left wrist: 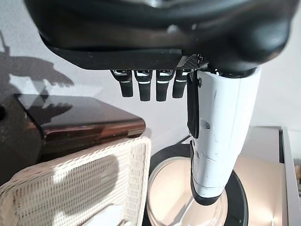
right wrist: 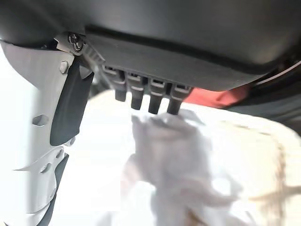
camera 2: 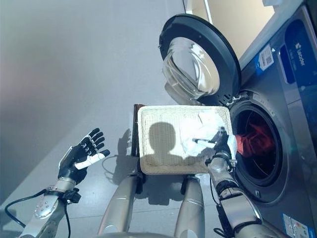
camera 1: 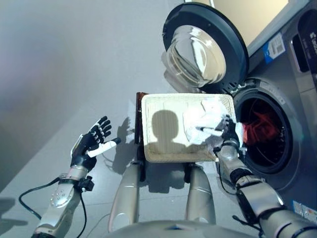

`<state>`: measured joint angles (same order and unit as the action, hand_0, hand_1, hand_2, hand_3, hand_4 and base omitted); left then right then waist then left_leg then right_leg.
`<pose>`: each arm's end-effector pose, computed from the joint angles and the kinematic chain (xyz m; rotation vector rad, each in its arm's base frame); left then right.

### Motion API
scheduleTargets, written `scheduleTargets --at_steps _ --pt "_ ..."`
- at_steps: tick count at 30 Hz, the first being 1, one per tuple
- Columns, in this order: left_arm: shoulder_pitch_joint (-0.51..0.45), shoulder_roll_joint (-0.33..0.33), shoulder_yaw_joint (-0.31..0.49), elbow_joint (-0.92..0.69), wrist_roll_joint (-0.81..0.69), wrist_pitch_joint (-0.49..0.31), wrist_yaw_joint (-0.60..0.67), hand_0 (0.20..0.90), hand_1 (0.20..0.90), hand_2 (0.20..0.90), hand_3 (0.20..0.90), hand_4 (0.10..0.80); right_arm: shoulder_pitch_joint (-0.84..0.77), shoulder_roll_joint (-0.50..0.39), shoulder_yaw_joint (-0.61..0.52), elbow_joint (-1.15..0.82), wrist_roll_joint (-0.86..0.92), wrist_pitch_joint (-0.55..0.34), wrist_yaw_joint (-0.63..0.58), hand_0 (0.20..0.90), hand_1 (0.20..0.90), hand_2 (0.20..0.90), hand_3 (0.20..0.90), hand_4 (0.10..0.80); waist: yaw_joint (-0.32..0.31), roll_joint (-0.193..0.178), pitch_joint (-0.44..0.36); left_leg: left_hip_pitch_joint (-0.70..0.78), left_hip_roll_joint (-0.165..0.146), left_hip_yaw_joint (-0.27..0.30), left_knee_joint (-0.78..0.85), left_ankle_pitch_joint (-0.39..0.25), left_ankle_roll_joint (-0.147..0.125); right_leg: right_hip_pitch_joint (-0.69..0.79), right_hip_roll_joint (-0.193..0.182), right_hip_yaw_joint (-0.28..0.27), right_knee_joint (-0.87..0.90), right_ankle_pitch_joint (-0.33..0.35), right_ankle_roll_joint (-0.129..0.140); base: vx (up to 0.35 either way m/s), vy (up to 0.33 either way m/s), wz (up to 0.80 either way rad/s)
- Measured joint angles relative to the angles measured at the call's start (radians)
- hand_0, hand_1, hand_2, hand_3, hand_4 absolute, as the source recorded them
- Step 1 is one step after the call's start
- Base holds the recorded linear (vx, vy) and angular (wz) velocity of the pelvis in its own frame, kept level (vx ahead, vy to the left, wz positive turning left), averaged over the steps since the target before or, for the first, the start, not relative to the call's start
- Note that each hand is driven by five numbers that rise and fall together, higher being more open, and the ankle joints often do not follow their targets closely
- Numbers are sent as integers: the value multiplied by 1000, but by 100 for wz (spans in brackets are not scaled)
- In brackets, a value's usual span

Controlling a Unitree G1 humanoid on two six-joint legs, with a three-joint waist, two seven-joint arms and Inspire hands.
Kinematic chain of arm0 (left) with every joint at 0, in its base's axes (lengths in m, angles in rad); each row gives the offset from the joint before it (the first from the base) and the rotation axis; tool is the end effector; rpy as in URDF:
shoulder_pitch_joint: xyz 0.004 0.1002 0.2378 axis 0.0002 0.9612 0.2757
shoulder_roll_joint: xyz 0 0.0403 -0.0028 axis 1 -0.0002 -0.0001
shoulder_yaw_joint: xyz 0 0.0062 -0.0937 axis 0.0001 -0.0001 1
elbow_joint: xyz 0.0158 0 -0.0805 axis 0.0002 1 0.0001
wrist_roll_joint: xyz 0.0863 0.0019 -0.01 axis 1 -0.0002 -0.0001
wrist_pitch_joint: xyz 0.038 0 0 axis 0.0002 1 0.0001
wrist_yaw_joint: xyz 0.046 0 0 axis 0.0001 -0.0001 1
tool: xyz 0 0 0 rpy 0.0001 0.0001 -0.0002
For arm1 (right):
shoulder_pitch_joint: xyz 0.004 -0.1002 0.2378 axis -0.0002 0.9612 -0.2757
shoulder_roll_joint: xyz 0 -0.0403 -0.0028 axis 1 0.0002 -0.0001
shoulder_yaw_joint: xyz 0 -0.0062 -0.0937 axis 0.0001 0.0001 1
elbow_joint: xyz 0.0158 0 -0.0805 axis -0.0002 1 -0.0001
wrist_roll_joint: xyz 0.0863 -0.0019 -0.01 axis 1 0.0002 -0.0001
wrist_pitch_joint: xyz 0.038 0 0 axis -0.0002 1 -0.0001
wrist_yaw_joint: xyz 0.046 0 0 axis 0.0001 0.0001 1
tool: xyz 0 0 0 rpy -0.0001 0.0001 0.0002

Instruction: Pick up the clothes and place them into the washing machine

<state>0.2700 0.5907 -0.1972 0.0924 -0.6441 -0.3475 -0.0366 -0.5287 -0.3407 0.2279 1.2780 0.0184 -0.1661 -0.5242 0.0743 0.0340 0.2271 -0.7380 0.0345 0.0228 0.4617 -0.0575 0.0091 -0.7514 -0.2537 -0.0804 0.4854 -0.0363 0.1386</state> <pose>0.1263 0.2407 0.0296 -0.0699 0.0979 -0.0520 0.2340 -0.2259 -0.0091 -0.6117 0.4648 -0.4770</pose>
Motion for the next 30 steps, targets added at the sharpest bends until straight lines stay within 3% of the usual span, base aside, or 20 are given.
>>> scheduleTargets --at_steps 13,23,30 --pt "-17 -7 6 6 10 0 3 900 900 900 900 800 -19 6 16 41 -73 37 -3 900 900 900 900 800 21 2 5 34 -10 -18 -7 0 -1 41 -9 -15 0 -12 -7 15 3 3" --pt "0 -10 67 -16 21 1 15 900 900 900 900 800 -66 -1 27 53 -154 68 -25 900 900 900 900 800 23 -2 19 -130 2 -21 232 -105 10 -94 -14 13 180 -77 7 -2 5 -2" --pt "41 -10 87 -22 21 4 16 900 900 900 900 800 -67 -18 36 49 -209 102 -67 900 900 900 900 800 22 -3 22 -187 3 -20 284 -114 14 -147 -24 14 225 -100 14 -12 9 0"
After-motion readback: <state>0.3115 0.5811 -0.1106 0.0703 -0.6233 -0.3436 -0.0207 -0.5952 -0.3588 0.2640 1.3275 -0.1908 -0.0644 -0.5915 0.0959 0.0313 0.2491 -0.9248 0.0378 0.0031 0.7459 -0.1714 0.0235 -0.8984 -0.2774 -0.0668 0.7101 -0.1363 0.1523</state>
